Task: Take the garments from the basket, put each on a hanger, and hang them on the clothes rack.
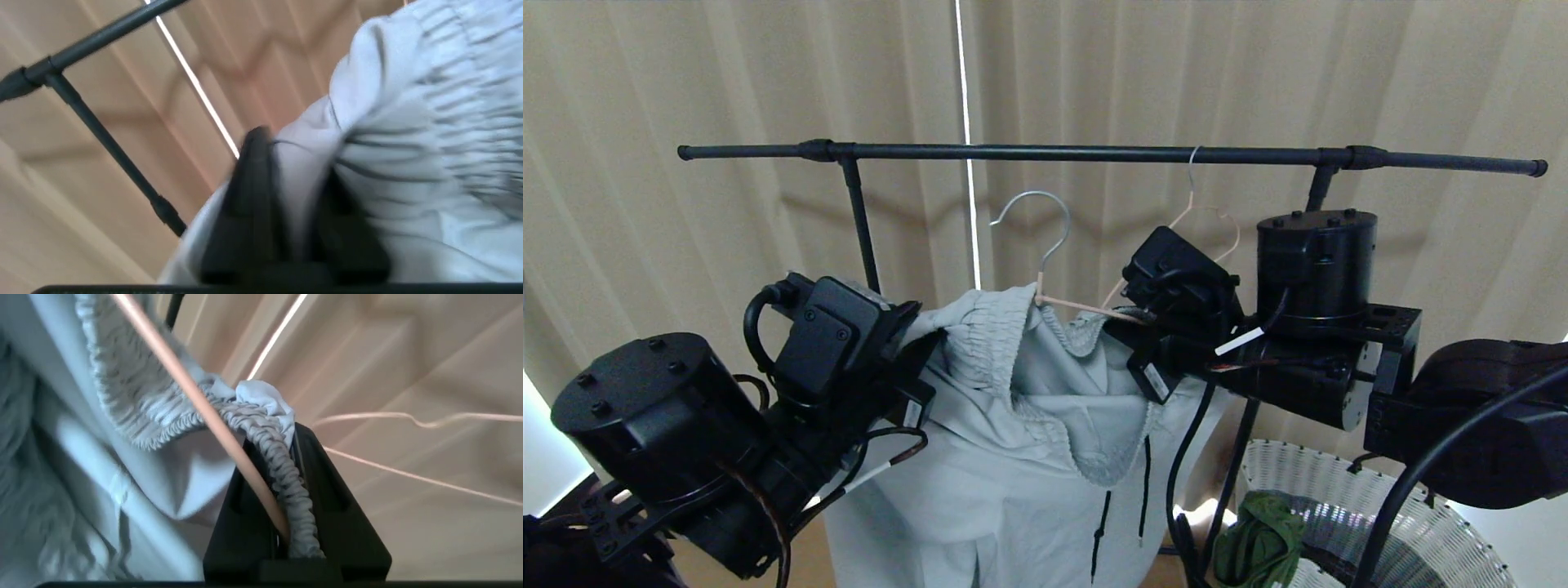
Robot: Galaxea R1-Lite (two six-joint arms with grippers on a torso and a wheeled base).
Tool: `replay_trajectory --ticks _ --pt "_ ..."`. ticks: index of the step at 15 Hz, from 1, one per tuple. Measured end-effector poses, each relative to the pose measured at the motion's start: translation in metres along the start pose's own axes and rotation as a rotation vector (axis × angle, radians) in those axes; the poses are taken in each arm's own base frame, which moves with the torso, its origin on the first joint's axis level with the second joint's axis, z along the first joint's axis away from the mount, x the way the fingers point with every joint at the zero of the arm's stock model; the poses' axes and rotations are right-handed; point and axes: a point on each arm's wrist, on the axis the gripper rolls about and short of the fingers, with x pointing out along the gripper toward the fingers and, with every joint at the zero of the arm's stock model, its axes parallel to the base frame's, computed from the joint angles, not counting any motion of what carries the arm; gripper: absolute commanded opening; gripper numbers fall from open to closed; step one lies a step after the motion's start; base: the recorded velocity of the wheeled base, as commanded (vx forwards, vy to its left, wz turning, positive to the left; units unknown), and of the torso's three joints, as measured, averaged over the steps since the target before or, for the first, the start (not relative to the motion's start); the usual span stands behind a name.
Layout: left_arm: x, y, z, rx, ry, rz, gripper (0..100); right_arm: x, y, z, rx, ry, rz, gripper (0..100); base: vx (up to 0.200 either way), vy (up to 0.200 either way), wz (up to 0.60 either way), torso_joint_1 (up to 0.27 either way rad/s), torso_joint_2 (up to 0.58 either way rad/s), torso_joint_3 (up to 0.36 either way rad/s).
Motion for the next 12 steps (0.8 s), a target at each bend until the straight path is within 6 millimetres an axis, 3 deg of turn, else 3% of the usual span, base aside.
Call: replay_trajectory --ticks 4,12 --pt "-0.004 0.001 0.001 -0.008 -0.004 -0.006 100 -0.010 -0.004 -0.004 0.003 0.011 -0.052 0 0.000 0.000 0.00 0.000 0.00 0.000" --pt "-0.044 0.010 0.003 -0.044 -0.046 -0.082 100 -0.054 -0.044 -0.017 0.045 0.029 -0.205 0 0.000 0.000 0.00 0.000 0.00 0.000"
